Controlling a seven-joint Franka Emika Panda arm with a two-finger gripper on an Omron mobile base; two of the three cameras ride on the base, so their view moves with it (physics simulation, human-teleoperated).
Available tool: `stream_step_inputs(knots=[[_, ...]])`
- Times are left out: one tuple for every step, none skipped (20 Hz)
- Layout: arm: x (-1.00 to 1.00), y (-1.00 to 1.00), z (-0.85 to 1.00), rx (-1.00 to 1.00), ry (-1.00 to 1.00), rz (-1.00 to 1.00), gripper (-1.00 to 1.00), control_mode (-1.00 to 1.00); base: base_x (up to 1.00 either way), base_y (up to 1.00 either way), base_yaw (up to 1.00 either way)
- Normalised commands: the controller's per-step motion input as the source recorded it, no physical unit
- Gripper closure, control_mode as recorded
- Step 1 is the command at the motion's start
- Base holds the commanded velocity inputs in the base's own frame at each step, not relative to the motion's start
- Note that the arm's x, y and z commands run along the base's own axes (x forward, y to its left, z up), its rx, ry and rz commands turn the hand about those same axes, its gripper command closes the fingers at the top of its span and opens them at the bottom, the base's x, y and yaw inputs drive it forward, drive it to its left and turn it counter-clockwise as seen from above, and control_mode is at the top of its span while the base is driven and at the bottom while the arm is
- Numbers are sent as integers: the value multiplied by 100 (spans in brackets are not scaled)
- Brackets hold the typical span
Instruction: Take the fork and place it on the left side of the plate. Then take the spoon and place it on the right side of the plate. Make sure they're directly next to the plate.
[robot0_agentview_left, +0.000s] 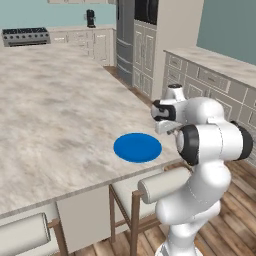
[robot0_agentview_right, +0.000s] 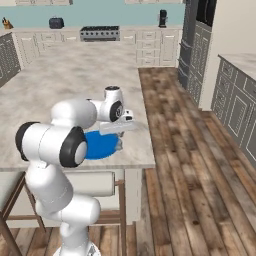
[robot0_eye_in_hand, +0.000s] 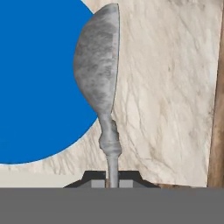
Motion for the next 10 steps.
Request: stream_step_inputs(knots=[[39, -24, -42, 4, 0, 0, 100, -100, 0, 0, 0], [29, -25, -49, 3, 0, 0, 100, -100, 0, 0, 0], [22, -31, -49, 3, 0, 0, 100, -100, 0, 0, 0], [19, -30, -49, 3, 0, 0, 100, -100, 0, 0, 0], [12, -32, -49, 3, -1, 0, 100, -100, 0, 0, 0], [10, -27, -46, 2, 0, 0, 100, -100, 0, 0, 0], [12, -23, -44, 1, 0, 0, 100, -100, 0, 0, 0], [18, -17, -46, 0, 0, 0, 100, -100, 0, 0, 0], [23, -9, -48, 0, 0, 0, 100, -100, 0, 0, 0], [27, -1, -44, 0, 0, 0, 100, -100, 0, 0, 0]])
